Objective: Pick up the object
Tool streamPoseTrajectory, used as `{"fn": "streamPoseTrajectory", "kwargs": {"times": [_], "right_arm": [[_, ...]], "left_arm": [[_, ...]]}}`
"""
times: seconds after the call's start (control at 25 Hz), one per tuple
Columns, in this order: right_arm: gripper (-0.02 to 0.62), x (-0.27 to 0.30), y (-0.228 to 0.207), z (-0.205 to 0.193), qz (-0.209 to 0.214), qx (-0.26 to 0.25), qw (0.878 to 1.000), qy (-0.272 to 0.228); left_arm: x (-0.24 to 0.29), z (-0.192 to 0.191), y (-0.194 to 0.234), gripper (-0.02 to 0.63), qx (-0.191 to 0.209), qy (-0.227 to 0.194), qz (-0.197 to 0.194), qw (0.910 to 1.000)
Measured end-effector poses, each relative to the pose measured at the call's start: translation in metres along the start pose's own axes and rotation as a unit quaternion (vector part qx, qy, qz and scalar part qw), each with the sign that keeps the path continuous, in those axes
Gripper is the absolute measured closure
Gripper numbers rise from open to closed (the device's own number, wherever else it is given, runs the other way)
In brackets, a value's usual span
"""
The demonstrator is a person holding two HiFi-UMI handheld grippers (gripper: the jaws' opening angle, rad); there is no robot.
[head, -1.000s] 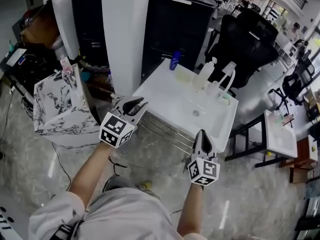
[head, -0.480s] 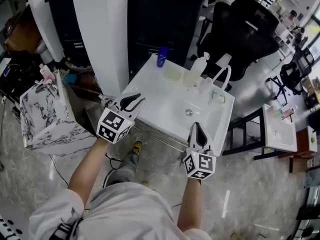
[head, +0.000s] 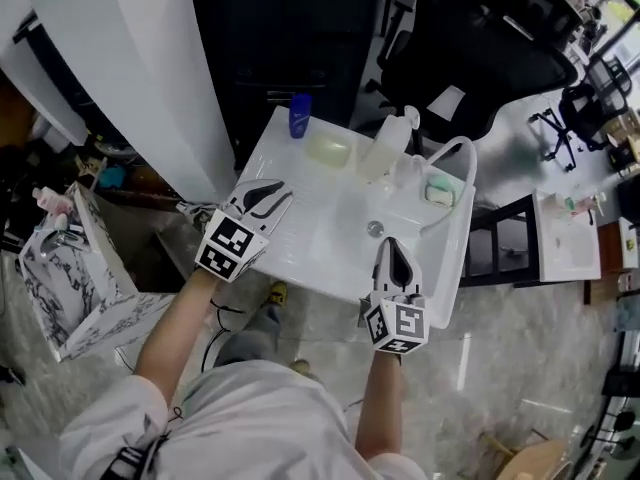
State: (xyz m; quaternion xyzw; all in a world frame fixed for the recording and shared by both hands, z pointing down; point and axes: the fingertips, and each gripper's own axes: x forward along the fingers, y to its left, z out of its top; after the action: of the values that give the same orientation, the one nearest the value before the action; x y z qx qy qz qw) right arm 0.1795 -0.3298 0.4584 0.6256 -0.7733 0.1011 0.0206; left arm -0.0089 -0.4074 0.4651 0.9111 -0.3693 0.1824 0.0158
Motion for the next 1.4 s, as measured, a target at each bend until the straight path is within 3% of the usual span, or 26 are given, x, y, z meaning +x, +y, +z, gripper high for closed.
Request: {"fn": "streamPoseTrajectory", "kwargs": {"times": [0.32,0.64,0.84,1.08,1.4], "right_arm": [[0.588,0.074,-0.010,-0.018,-0.044,0.024,0.999,0.018],[0.588,0.106,-0.027,-0.032,-0.073,0.051,0.995,0.034],[0.588,0.118,-0.038,-0.042,-0.082,0.053,0.994,0.045],[0.588,0.137,-0.054,-0.056,-0.085,0.062,0.993,0.057],[0.588,0.162,-0.073,-0.077,-0.078,0.078,0.991,0.079]], "left_arm": [[0.086,-0.031,0.050,0.526,0.079,0.052,-0.067,0.9932],[0.156,-0.060,0.066,0.526,0.163,0.108,-0.127,0.9724],[0.197,-0.081,0.071,0.526,0.226,0.147,-0.150,0.9512],[0.243,-0.107,0.067,0.526,0.299,0.194,-0.190,0.9149],[0.284,-0.145,0.064,0.508,0.361,0.238,-0.215,0.8756]]}}
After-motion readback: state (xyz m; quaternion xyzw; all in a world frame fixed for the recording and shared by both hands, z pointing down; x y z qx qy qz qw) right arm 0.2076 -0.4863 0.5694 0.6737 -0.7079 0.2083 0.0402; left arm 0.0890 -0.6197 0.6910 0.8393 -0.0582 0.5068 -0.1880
